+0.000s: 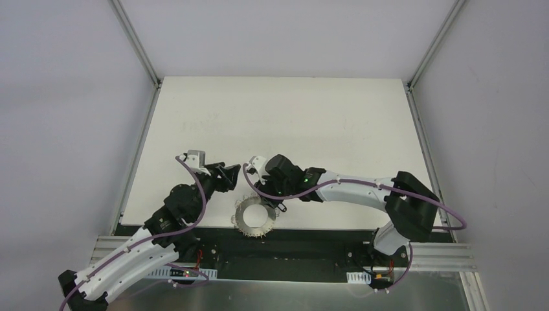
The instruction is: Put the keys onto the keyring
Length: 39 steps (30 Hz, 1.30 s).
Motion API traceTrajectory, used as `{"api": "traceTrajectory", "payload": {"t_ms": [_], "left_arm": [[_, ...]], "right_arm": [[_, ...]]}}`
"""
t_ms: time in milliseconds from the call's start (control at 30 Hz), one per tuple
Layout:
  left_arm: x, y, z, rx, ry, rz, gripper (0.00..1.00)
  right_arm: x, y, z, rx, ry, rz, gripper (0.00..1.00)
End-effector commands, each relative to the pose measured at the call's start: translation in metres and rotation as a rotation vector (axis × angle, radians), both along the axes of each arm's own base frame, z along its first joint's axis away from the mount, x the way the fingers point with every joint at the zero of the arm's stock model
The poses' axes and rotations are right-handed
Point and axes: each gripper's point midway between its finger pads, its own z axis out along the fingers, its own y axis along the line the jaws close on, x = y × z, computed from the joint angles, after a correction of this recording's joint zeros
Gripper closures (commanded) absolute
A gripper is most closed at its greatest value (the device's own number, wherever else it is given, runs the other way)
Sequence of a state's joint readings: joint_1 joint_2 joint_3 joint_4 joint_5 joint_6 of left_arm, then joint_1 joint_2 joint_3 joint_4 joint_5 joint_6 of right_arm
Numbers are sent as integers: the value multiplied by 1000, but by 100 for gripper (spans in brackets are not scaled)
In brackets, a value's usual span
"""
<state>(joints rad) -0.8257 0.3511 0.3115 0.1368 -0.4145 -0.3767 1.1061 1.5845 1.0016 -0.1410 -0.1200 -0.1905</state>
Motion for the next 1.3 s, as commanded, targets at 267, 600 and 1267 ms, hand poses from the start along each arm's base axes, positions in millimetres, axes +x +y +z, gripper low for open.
{"api": "traceTrajectory", "payload": {"t_ms": [267, 600, 1267], "left_arm": [[1, 5, -3, 20, -2, 27, 41], [1, 4, -3, 15, -2, 21, 41], [1, -3, -7, 25, 11, -4, 41]], "right_arm": [[6, 30, -12, 73, -2, 30, 57], [-26, -11, -24, -8, 106, 37, 58], [9, -51, 27, -1, -188, -76, 58]]}}
